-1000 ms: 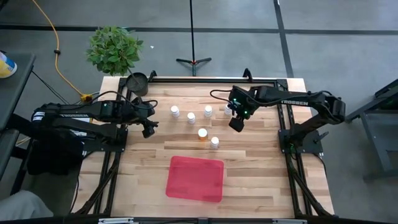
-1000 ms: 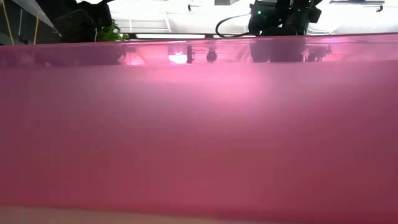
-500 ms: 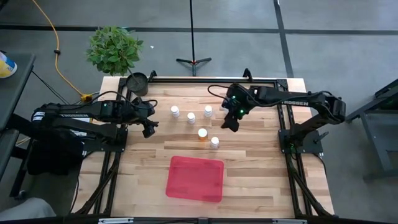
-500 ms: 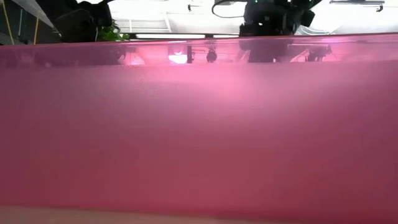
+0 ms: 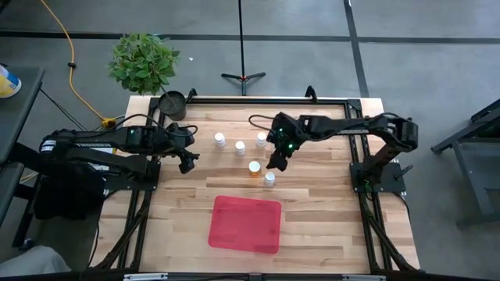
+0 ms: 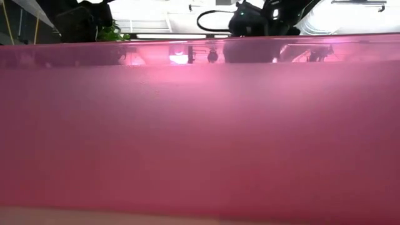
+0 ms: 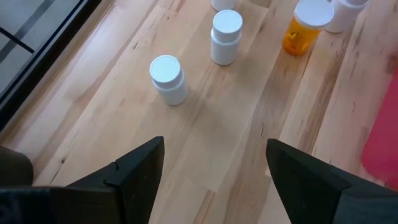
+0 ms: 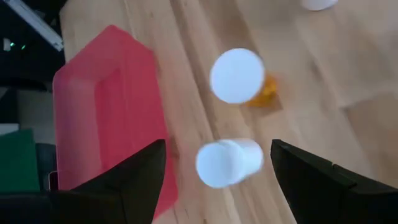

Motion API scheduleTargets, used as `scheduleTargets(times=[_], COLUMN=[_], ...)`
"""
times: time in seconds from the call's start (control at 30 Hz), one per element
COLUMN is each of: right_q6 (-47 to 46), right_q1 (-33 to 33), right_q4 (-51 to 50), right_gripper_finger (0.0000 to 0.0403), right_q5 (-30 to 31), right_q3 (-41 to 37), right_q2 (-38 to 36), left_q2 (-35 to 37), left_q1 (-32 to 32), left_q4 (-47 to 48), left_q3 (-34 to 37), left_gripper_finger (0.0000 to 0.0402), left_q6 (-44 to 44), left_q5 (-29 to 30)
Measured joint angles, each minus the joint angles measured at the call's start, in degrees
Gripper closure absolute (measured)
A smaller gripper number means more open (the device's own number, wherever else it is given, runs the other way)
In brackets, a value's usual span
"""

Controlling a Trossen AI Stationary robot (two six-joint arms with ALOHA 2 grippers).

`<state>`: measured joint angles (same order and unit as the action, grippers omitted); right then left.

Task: Pick and place pill bottles into a basket
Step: Put the white and orange medicine bottle into the red container

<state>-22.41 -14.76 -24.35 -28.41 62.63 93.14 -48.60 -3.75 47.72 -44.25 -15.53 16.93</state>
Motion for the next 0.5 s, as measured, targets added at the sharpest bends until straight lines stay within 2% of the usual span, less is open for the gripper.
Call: scheduleTargets(times=[0.5], right_q6=[-5.6], right_q1=[1.4], right_q4=[14.8], right_gripper_finger=[0.0123], right_q5=[-1.2], right_q3=[0.0], right_q2=[5.1], left_q2=[0.0], left_q1=[0.0], left_q4=[0.0], left_q3=[0.0], left_gripper_finger=[0.0085], left_q6=[-1.0], left_q5=[-1.1])
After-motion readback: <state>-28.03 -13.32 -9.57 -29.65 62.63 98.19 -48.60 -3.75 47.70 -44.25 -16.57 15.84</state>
